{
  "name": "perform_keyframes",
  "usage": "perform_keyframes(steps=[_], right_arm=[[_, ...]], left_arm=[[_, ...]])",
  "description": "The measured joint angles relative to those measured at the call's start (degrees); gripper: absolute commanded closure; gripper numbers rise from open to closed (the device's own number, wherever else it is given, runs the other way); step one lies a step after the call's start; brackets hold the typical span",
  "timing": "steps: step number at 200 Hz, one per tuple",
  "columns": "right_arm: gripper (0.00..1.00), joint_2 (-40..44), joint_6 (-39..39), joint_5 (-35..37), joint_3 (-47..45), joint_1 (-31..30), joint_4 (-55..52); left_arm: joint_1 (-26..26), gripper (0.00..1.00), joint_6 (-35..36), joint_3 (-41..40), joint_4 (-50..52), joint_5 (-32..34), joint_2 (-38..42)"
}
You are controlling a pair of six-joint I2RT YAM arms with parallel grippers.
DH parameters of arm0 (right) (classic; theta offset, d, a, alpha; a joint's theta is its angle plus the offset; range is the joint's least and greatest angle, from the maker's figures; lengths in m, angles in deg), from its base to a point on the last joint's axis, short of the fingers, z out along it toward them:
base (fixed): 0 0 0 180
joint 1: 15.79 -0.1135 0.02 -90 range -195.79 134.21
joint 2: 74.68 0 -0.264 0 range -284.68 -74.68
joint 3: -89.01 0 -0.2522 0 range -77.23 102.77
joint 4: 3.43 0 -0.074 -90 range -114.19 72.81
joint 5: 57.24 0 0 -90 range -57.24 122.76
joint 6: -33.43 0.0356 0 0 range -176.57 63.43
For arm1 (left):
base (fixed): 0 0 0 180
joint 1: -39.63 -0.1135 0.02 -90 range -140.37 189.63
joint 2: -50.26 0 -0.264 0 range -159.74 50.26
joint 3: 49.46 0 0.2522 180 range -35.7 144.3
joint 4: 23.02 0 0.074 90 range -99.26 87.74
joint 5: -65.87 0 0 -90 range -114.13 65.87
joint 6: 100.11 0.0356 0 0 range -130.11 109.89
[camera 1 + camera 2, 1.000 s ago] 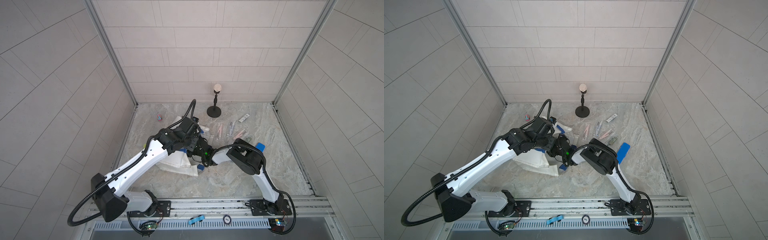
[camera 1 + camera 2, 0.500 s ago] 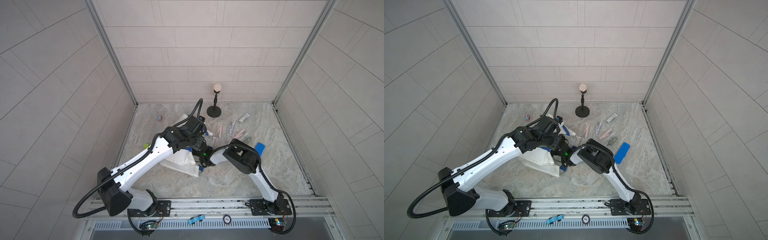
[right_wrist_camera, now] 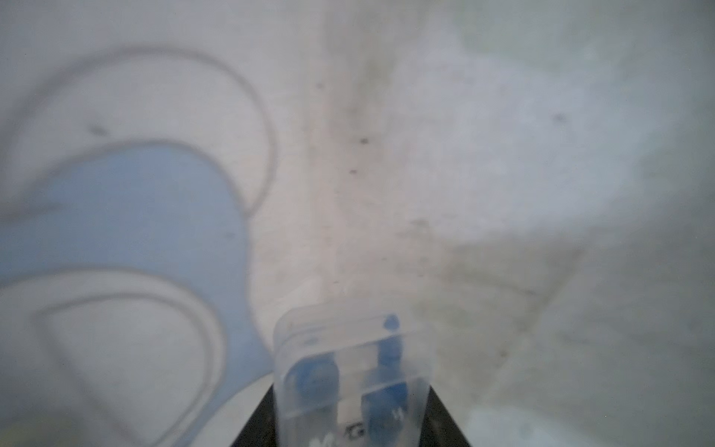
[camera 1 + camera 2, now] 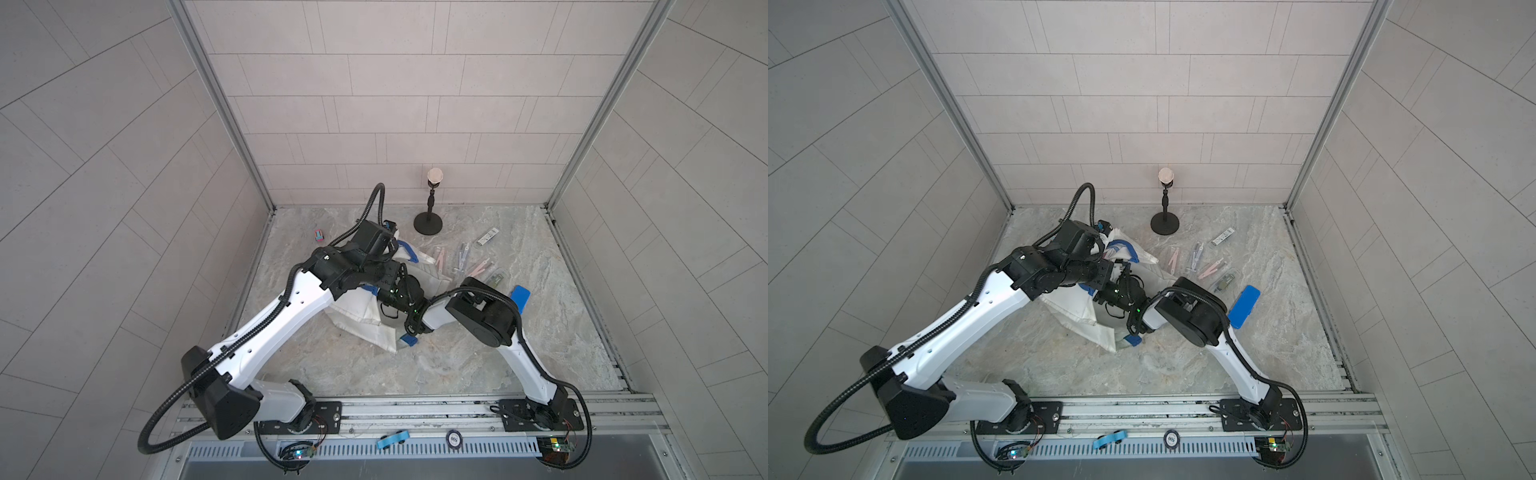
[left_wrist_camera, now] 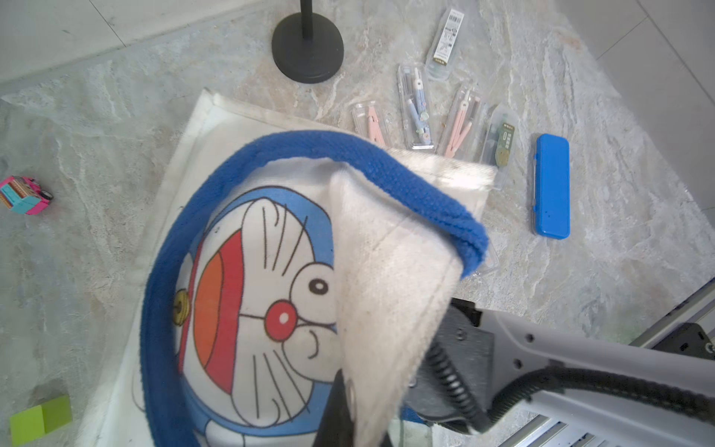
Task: Take out the compass set from the canvas bag
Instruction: Pick up the compass set from the canvas bag.
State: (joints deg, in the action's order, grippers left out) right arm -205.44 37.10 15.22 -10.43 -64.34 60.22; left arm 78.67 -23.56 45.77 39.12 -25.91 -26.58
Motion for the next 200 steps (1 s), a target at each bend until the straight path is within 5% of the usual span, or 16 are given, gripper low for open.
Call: perform_keyframes(steps=[31, 128, 162, 200], right_arm=[[0.83, 6.14, -1.16, 1.22, -5.92, 0.87, 1.20], [0.87, 11.67, -3.45, 2.60, -15.65, 0.96, -3.04], [0.86, 23.98, -5.11, 3.54, -20.74, 1.18, -11.19], [0.85, 44.26, -13.31, 4.57, -18.12, 1.62, -36.46]], left_arm=[[-2.29, 1.00, 0.44, 0.00, 1.05, -0.92, 2.27], [-3.69, 1.00, 0.68, -1.20, 1.36, 0.44, 3.80], [-5.55, 1.00, 0.50, -1.90, -0.92, 0.85, 3.67], [-9.75, 1.00, 0.37, -2.67, -4.35, 0.39, 3.65]])
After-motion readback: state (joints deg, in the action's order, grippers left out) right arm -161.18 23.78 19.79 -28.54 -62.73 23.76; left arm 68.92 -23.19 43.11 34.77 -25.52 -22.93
